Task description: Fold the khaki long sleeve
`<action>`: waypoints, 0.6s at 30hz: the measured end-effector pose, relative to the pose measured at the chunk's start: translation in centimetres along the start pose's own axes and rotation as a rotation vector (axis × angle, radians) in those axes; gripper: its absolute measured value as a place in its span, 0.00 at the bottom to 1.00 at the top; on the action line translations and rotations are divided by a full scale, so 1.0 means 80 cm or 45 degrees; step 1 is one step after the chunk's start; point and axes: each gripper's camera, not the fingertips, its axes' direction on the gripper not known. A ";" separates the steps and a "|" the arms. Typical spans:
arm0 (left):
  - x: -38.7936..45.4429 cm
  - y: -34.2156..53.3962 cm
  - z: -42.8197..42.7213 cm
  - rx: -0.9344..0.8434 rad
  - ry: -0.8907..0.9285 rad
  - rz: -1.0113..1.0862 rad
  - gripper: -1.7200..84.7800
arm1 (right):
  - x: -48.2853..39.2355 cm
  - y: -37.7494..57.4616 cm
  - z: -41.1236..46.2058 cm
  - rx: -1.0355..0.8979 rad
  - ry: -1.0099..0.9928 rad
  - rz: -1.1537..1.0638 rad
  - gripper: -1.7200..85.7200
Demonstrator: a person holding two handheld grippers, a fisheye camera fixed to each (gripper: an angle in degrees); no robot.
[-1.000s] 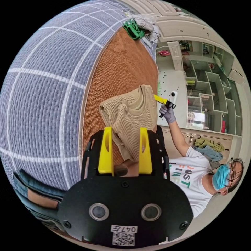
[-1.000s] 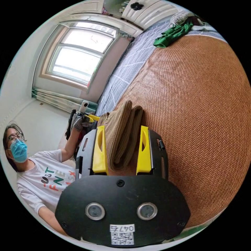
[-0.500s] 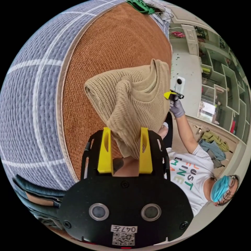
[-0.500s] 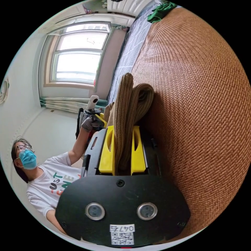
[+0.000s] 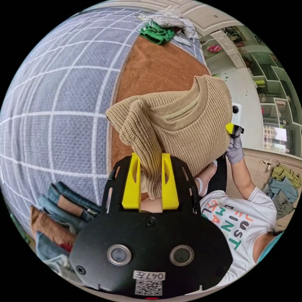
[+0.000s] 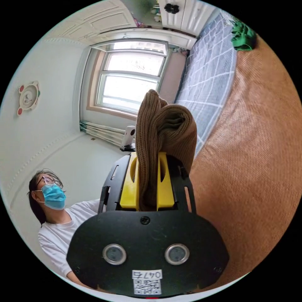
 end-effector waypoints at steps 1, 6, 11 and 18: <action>-0.018 0.009 -0.056 0.028 -0.067 -0.025 0.13 | -0.011 -0.015 0.015 0.008 -0.019 -0.021 0.07; -0.112 0.083 -0.276 0.117 -0.325 -0.183 0.13 | -0.110 -0.148 0.198 0.001 -0.188 -0.193 0.07; -0.222 0.179 -0.392 0.127 -0.526 -0.390 0.14 | -0.144 -0.213 0.370 -0.060 -0.213 -0.228 0.08; -0.370 0.360 -0.401 0.310 -0.473 -0.774 0.20 | -0.062 -0.172 0.398 -0.195 0.313 -0.006 0.17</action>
